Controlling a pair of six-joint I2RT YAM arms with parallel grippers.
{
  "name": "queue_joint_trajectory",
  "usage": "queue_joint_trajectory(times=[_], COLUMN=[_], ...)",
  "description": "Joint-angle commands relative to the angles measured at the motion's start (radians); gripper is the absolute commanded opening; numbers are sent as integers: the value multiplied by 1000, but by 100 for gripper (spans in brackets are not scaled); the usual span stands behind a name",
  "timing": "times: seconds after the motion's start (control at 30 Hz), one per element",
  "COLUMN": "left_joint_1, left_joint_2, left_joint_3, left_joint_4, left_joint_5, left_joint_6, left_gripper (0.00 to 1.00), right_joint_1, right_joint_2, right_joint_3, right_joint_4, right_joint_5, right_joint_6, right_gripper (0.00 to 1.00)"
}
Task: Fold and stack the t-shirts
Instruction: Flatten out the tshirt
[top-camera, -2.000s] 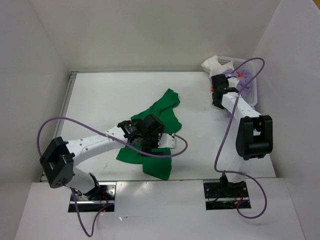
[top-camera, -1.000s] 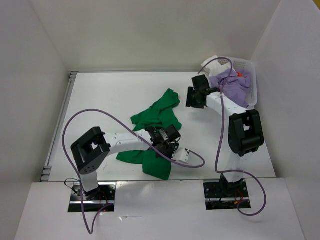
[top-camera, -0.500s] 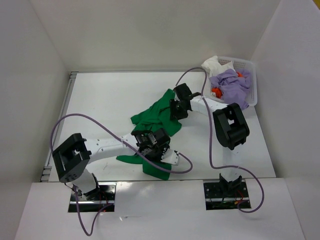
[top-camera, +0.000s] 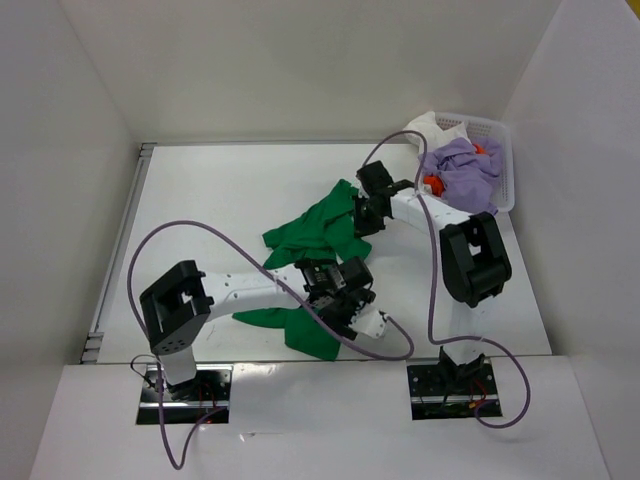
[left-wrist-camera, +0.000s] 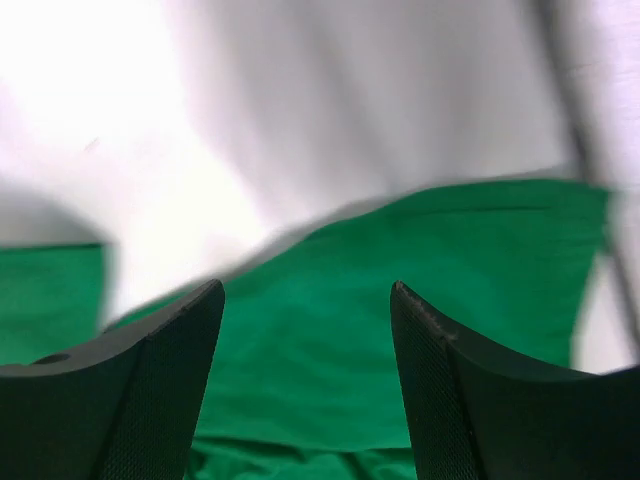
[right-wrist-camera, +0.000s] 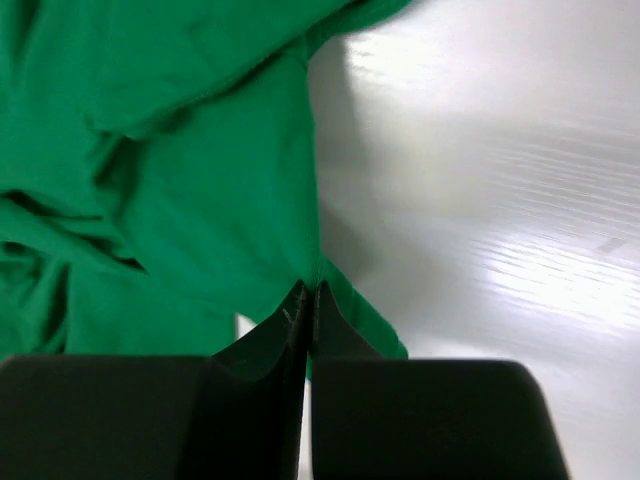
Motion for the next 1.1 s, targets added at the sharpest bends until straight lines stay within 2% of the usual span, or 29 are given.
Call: queue_joint_trajectory(times=[0.0,0.13,0.27,0.4,0.47,0.57,0.6,0.67,0.8,0.9,1.0,1.03,1.07], left_joint_1=[-39,-107,-141,-164,-164,-173,-173,-173,-173,-81,98,203,255], left_joint_2=[11,44,72,109,130,143,143,143,86,-74,-231,-270,-308], left_joint_3=[-3,37,37,-15,-60,-94,-104,-138,-152,-154,-99,-82,-66], left_joint_4=[-84,-149,-163,-144,-111,-68,-52,-18,24,7,-30,-42,-42], left_joint_5=[89,110,153,124,90,30,-5,-46,-169,-264,-318,-332,-332], left_joint_6=[48,181,236,278,278,254,240,226,157,70,21,11,1], left_gripper=[75,76,76,76,73,48,35,0,0,0,0,0,0], right_joint_1=[-32,-43,-43,-43,-43,-43,-43,-52,-74,-97,-123,-123,-132], right_joint_2=[-106,-115,-115,-126,-137,-171,-180,-195,-215,-253,-311,-325,-341], right_joint_3=[5,5,5,-4,-13,-22,-22,-22,17,101,166,177,177], right_joint_4=[-46,-46,-46,-37,-37,-28,-28,-28,-51,-83,-106,-115,-115], right_joint_5=[28,28,28,19,19,19,19,19,31,61,103,114,141], right_joint_6=[-3,-3,-3,-12,-12,-12,-12,-12,-12,-12,-12,-12,-12], right_gripper=[0,0,0,0,0,0,0,0,0,0,0,0,0])
